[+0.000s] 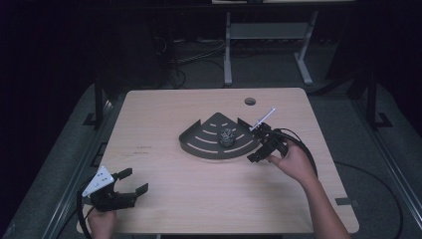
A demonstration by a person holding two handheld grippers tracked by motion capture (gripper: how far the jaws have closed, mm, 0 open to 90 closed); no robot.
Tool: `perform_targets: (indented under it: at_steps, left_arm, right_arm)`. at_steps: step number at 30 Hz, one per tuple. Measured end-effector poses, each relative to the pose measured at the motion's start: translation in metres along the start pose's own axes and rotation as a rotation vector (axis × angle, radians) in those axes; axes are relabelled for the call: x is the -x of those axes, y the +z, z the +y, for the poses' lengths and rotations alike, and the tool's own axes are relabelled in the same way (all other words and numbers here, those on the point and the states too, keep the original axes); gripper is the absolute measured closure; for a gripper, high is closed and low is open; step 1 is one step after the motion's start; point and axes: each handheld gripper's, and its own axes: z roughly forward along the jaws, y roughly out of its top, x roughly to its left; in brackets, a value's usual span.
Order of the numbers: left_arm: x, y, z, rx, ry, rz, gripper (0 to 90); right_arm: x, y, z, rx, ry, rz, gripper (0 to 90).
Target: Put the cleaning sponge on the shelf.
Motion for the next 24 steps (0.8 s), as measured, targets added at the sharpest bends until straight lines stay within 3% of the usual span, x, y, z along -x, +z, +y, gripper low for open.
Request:
perform_targets:
  at_steps: [24]
  left_arm:
    - [0.000,-0.001,0.000,-0.002,0.002,0.005,13.7]
  right_arm:
    - [-0.016,0.003,-0.038,-0.005,-0.007,-0.006,15.9]
